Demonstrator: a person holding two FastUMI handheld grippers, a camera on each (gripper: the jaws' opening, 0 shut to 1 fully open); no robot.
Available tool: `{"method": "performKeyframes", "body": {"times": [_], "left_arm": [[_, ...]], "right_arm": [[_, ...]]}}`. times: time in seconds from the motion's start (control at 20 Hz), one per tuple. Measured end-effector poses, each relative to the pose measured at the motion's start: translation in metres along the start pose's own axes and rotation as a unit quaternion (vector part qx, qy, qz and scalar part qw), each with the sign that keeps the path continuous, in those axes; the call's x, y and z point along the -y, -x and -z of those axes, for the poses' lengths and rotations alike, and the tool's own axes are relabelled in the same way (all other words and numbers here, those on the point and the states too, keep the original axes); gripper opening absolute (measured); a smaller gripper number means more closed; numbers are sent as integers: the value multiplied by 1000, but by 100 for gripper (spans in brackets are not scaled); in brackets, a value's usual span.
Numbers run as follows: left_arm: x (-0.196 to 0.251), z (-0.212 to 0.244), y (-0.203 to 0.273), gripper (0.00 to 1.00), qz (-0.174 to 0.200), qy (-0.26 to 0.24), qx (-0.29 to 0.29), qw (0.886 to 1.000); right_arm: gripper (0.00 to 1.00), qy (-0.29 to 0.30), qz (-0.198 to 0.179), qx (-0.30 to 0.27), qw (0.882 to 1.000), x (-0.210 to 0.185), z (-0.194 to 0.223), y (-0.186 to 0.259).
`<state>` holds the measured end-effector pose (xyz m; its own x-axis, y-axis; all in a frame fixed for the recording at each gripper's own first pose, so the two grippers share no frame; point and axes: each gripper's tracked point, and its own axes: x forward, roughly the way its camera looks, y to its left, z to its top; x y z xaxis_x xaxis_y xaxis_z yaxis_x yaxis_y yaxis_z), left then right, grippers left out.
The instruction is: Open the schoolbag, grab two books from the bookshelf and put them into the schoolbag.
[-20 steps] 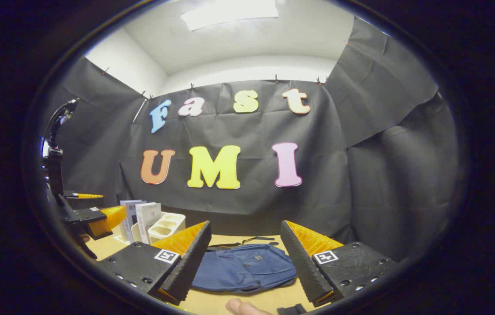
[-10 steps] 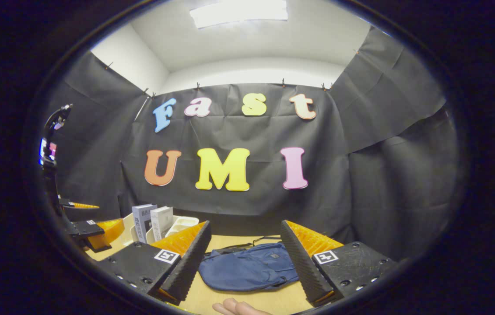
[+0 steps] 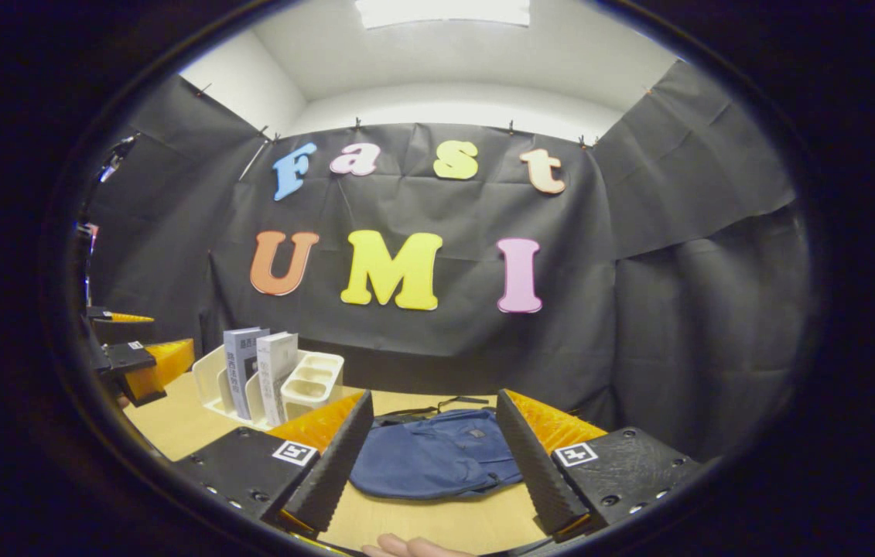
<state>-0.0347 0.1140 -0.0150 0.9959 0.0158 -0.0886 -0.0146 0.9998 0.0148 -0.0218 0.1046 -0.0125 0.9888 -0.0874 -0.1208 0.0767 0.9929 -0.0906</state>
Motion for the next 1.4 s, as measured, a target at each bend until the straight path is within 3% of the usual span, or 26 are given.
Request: {"method": "performKeyframes", "body": {"times": [0.25,0.35,0.4,0.45,0.6,0.75,0.9,1.15,1.4], "left_arm": [[-8,5,-4,99,-12,1,-5,1000],[-8,5,-5,99,-10,6,-6,1000],[-8,6,-5,99,-9,8,-7,1000],[-9,7,-7,99,-8,10,-8,1000],[-11,6,-6,99,-11,7,-6,1000],[-17,9,-9,99,-19,-7,-6,1000],[-19,16,-15,99,-19,-5,-12,1000],[-29,30,-26,99,-22,22,-36,999],[-36,44,-33,99,-26,35,-54,998]], "right_arm": [[93,14,7,-14,1000,4,13,-7],[97,16,0,-22,1000,-2,21,-10],[93,19,-5,-28,999,-6,25,-14],[97,25,-8,-34,999,-11,29,-22],[97,70,-11,-51,996,-29,50,-48],[95,92,-44,-80,992,-64,82,-76],[95,100,-79,-129,983,-98,120,-100],[95,172,-101,-180,963,-139,176,-136],[95,219,-85,-247,940,-146,225,-162]]}}
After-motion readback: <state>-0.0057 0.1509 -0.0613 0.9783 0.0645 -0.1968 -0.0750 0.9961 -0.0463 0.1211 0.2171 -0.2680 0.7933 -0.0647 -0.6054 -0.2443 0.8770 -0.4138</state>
